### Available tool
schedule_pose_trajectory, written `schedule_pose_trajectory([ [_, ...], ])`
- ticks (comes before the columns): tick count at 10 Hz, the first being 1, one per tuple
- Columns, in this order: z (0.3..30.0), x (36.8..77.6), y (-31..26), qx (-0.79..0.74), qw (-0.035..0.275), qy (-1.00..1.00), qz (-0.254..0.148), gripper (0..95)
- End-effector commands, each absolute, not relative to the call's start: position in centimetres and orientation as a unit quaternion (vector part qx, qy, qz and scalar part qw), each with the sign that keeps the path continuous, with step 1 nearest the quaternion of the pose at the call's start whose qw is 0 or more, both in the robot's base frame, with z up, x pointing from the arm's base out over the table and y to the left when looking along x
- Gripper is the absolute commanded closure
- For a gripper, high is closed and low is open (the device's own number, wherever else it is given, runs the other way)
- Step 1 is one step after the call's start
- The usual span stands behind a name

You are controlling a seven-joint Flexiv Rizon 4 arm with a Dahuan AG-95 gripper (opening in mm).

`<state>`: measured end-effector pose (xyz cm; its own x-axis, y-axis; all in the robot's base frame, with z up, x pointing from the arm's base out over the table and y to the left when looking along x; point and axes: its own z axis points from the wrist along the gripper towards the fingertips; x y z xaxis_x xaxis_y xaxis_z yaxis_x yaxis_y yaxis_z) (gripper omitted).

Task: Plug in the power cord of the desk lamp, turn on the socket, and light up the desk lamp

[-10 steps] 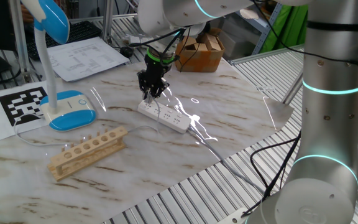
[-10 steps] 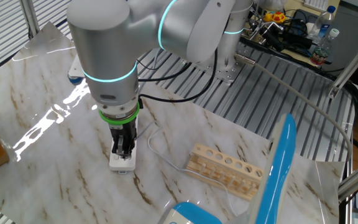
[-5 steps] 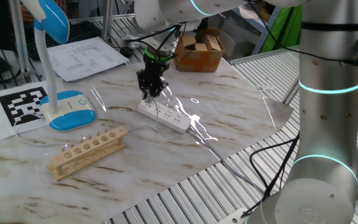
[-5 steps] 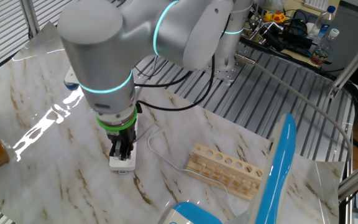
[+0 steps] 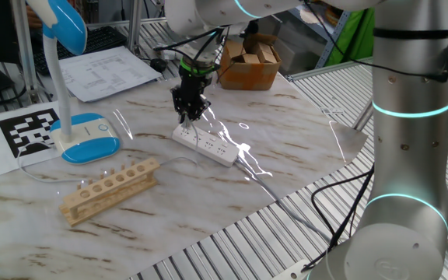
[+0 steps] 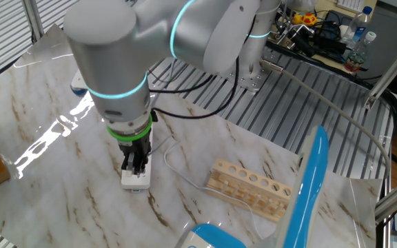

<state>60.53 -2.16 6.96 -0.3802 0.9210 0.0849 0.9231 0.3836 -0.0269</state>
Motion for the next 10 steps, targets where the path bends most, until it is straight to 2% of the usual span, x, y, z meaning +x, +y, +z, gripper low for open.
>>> schedule_pose_trajectory([
  [1,6.73,60.75,-2.29,-0.555,0.041,-0.831,-0.016,95.0],
  [10,6.51,60.77,-2.83,-0.553,0.038,-0.831,-0.045,95.0],
])
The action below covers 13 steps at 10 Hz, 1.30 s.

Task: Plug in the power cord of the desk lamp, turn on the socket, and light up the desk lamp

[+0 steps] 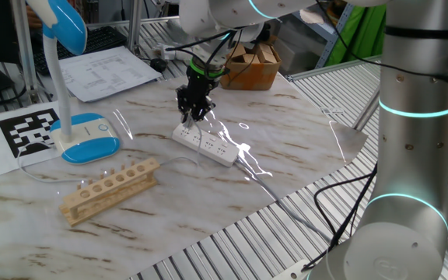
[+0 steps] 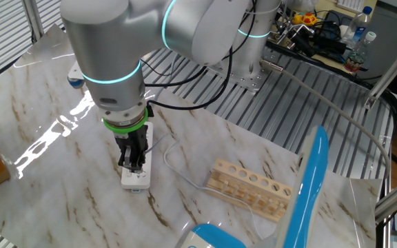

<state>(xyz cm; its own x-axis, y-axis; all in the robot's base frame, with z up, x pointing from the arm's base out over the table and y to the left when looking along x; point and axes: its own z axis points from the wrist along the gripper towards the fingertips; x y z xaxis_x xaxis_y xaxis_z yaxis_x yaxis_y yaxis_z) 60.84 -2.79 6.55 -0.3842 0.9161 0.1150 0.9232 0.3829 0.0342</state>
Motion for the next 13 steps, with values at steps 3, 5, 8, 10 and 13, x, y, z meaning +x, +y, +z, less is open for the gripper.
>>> schedule_pose_trajectory([
  [3,6.44,60.75,-2.80,-0.551,0.034,-0.832,-0.047,95.0],
  [5,6.26,60.71,-2.77,-0.549,0.031,-0.834,-0.048,95.0],
  [8,5.94,60.53,-2.71,-0.547,0.028,-0.835,-0.049,95.0],
  [10,5.82,60.49,-2.69,-0.545,0.026,-0.837,-0.049,95.0],
  [13,5.71,60.47,-2.68,-0.541,0.023,-0.839,-0.049,95.0],
])
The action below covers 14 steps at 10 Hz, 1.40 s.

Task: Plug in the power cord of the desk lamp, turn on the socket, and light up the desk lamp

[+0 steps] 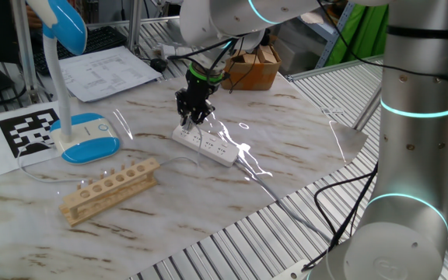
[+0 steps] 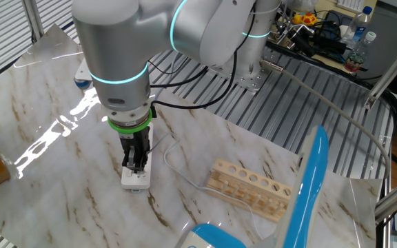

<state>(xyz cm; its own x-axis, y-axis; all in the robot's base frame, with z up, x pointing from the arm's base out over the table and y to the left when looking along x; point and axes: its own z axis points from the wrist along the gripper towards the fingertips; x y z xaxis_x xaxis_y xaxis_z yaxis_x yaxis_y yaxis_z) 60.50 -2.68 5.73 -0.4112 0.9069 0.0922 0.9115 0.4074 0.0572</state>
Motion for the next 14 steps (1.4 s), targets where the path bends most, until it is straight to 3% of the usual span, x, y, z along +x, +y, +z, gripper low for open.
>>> schedule_pose_trajectory([
  [1,5.70,60.47,-2.67,-0.541,0.023,-0.839,-0.050,95.0],
  [14,5.62,60.75,-2.79,-0.542,0.021,-0.838,-0.055,95.0],
])
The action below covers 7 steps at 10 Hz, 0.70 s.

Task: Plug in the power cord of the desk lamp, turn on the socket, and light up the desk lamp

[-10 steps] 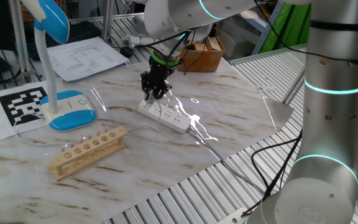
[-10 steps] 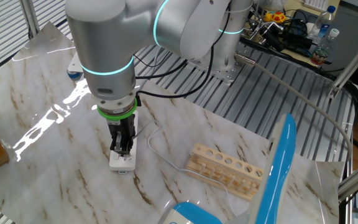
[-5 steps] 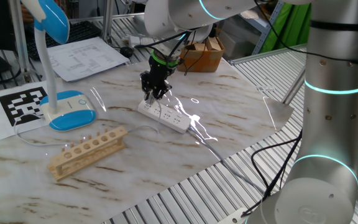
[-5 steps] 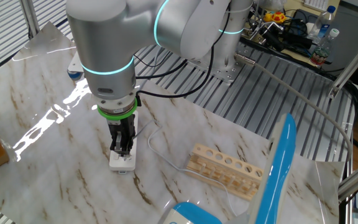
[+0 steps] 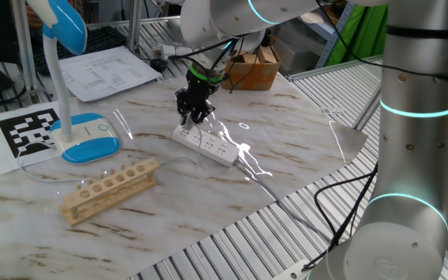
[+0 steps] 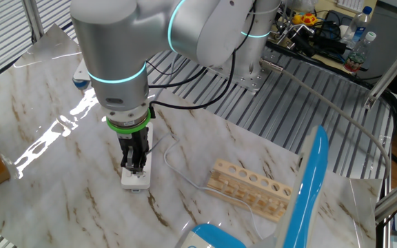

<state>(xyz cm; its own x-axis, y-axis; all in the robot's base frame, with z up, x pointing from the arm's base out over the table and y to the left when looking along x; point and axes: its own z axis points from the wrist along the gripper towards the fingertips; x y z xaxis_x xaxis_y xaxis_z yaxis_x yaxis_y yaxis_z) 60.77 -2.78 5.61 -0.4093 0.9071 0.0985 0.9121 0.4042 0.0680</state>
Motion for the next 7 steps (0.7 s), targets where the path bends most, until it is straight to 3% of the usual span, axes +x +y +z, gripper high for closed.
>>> schedule_pose_trajectory([
  [1,5.5,60.8,-2.8,-0.542,0.020,-0.838,-0.057,95.0],
  [4,4.0,60.6,-2.6,-0.538,0.008,-0.840,-0.067,95.0],
  [7,3.9,60.6,-2.6,-0.542,0.014,-0.837,-0.072,95.0],
])
